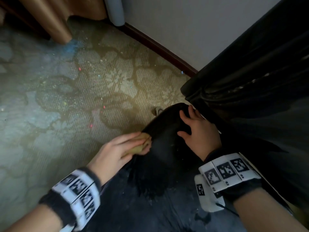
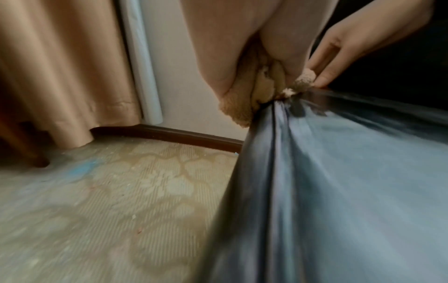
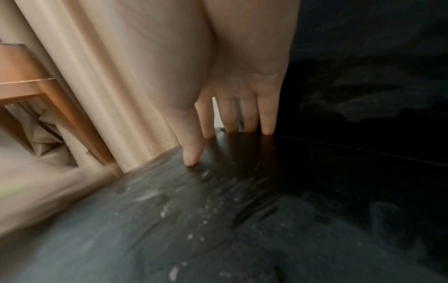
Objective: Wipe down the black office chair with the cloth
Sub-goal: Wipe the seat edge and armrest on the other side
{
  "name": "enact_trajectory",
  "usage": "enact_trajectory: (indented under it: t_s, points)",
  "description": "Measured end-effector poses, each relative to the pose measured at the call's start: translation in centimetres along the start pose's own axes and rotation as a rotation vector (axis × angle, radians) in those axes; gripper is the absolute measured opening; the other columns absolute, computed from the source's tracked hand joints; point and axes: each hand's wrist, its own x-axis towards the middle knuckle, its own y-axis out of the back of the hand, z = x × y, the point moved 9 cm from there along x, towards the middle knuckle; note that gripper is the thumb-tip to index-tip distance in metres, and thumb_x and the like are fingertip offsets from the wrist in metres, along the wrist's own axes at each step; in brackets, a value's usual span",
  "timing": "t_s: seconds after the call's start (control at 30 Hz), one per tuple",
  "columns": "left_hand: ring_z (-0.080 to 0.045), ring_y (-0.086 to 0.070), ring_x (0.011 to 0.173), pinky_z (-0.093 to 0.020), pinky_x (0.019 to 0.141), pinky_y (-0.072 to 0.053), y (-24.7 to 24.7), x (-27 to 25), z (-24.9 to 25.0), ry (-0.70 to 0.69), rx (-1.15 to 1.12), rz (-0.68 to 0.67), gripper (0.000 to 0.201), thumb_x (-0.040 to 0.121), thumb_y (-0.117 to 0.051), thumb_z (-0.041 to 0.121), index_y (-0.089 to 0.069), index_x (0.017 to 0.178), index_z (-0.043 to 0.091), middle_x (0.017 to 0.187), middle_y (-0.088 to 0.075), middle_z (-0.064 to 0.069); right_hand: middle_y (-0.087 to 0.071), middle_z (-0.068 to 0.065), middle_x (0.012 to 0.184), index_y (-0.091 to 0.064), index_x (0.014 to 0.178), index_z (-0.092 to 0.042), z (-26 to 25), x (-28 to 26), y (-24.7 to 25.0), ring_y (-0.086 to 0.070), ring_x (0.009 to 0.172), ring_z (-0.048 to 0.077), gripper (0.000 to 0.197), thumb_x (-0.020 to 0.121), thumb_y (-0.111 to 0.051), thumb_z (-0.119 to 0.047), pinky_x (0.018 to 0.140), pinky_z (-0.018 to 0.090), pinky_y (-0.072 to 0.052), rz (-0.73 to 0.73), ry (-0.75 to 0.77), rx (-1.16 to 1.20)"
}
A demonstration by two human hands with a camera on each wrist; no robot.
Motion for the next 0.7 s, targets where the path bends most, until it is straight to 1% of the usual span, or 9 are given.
enact_trajectory:
  t_s: [0.07,0.13,0.2,0.27,0.37,0.47,0.57,0.67,0.7]
  points:
    - [0.006,-0.041,0.125,-0.012,0.110,-0.025,0.5,-2.2,-0.9,0.034,-0.008,-0.017,0.062,0.080,-0.063,-0.004,-0.051,0.125,0.038,0.138,-0.041,0.029,-0.010,0.005,0.157,-0.024,0.145,-0.023,-0.2,-0.1,0.0,-0.010,0.144,0.022,0.063,0.091,-0.054,-0.032,0.110,0.036,-0.029,-0.006,-0.011,-0.024]
    - [0.012,-0.035,0.125,-0.013,0.110,-0.024,1.3,-2.0,-0.7,0.041,0.016,-0.031,0.064,0.081,-0.062,-0.002,-0.046,0.124,0.041,0.138,-0.037,0.030,-0.009,0.009,0.157,-0.021,0.146,-0.019,-0.6,-0.2,0.0,-0.010,0.144,0.025,0.064,0.091,-0.053,-0.032,0.111,0.036,-0.027,-0.007,-0.038,-0.047]
    - [0.013,-0.033,0.123,-0.009,0.109,-0.020,3.1,-0.1,-0.3,0.050,0.049,0.046,0.062,0.082,-0.060,-0.003,-0.046,0.128,0.036,0.136,-0.038,0.023,-0.006,0.011,0.157,-0.019,0.146,-0.016,-1.9,-0.2,0.2,-0.006,0.144,0.026,0.066,0.091,-0.052,-0.033,0.114,0.039,-0.022,0.010,-0.033,-0.023]
    - [0.007,-0.036,0.123,0.002,0.103,-0.013,4.2,1.3,-0.4,0.074,0.054,0.126,0.059,0.083,-0.057,-0.007,-0.050,0.130,0.027,0.137,-0.039,0.017,0.001,0.008,0.158,-0.016,0.147,-0.021,-4.5,-0.4,-0.4,0.000,0.145,0.025,0.068,0.091,-0.053,-0.033,0.116,0.045,-0.018,0.011,0.048,0.022]
    - [0.006,-0.035,0.125,0.008,0.099,-0.010,1.4,0.6,-0.4,0.053,0.039,0.034,0.065,0.079,-0.056,-0.012,-0.046,0.134,0.020,0.136,-0.036,0.017,0.006,0.003,0.158,-0.014,0.147,-0.028,-7.4,-0.8,-2.7,0.009,0.144,0.026,0.067,0.091,-0.051,-0.036,0.115,0.054,-0.012,-0.046,0.121,-0.005]
    - [0.012,-0.031,0.122,0.007,0.100,-0.012,-0.1,-2.3,-1.0,0.070,-0.062,0.073,0.061,0.078,-0.053,-0.015,-0.050,0.132,0.013,0.134,-0.041,0.012,0.004,0.002,0.158,-0.019,0.146,-0.029,-8.1,-1.2,-4.5,0.014,0.143,0.028,0.062,0.092,-0.048,-0.041,0.114,0.058,-0.003,-0.042,0.128,-0.067]
    - [0.021,-0.033,0.122,0.002,0.103,-0.020,-0.2,-5.7,-2.1,0.087,-0.108,0.094,0.054,0.079,-0.054,-0.017,-0.056,0.126,0.010,0.134,-0.042,0.017,0.003,0.000,0.158,-0.021,0.145,-0.030,-8.1,-1.4,-4.8,0.016,0.143,0.026,0.061,0.092,-0.046,-0.043,0.114,0.056,-0.002,-0.030,0.157,-0.073]
    - [0.012,-0.041,0.124,-0.012,0.108,-0.029,-0.8,-10.3,-3.6,0.144,-0.123,0.061,0.058,0.079,-0.059,-0.015,-0.054,0.125,0.019,0.138,-0.040,0.026,0.002,-0.002,0.158,-0.023,0.144,-0.031,-8.7,-1.4,-4.9,0.016,0.143,0.023,0.060,0.091,-0.048,-0.044,0.115,0.053,-0.002,-0.041,0.188,-0.081]
    - [0.011,-0.042,0.124,-0.013,0.108,-0.030,-0.9,-11.9,-4.2,0.178,-0.130,0.057,0.060,0.078,-0.060,-0.015,-0.055,0.124,0.023,0.137,-0.040,0.032,0.001,-0.003,0.158,-0.024,0.144,-0.031,-8.9,-1.4,-4.9,0.016,0.144,0.023,0.060,0.091,-0.048,-0.043,0.115,0.053,-0.002,-0.045,0.193,-0.076]
